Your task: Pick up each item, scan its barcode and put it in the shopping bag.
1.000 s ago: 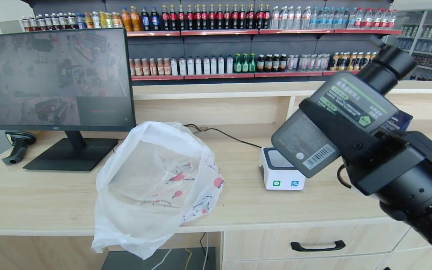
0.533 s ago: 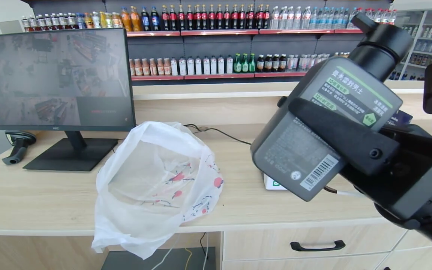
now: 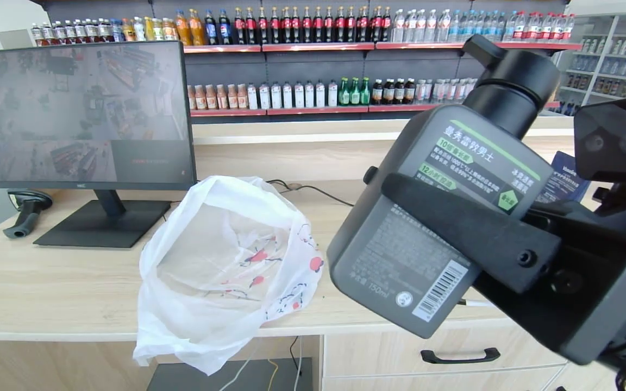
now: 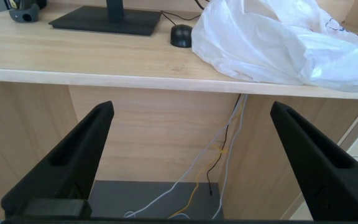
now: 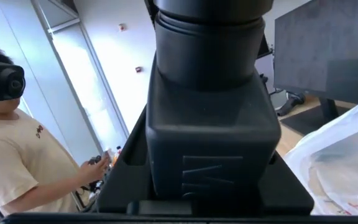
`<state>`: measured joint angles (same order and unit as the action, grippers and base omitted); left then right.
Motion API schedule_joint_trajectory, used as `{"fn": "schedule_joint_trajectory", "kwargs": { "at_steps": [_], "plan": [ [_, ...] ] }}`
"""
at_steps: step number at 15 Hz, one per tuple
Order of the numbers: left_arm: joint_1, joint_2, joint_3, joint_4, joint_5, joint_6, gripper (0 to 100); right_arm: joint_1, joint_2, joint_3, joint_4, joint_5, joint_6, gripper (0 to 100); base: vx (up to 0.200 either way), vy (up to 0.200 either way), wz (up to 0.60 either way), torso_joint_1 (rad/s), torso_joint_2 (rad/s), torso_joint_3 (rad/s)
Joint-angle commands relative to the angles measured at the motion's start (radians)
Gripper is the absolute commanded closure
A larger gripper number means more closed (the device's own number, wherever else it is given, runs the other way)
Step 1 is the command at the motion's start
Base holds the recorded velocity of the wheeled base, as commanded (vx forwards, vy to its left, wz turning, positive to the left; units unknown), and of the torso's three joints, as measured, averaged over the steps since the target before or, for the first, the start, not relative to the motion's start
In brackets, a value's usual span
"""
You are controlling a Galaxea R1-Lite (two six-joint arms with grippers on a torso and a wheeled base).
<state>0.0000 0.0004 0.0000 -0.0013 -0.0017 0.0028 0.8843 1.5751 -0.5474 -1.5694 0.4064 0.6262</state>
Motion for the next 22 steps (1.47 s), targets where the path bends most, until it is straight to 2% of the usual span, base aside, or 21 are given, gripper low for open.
{"fn": "schedule_joint_trajectory", "kwargs": {
  "at_steps": [1,14,19,22],
  "plan": [
    [0.000,0.000,0.000,0.000,0.000,0.000,0,0.007,0.008,-0.002,-0.001,0.000,0.003,100,0.000,0.000,0.00,0.000,0.00,0.000],
    [0.000,0.000,0.000,0.000,0.000,0.000,0,0.038,0.008,-0.008,-0.001,0.012,-0.011,100,0.000,0.000,0.00,0.000,0.00,0.000],
    [0.000,0.000,0.000,0.000,0.000,0.000,0,0.032,0.016,0.029,-0.001,0.003,-0.164,100,0.000,0.000,0.00,0.000,0.00,0.000],
    [0.000,0.000,0.000,0.000,0.000,0.000,0,-0.024,0.028,0.072,-0.001,-0.018,-0.333,100,0.000,0.000,0.00,0.000,0.00,0.000]
  ]
}}
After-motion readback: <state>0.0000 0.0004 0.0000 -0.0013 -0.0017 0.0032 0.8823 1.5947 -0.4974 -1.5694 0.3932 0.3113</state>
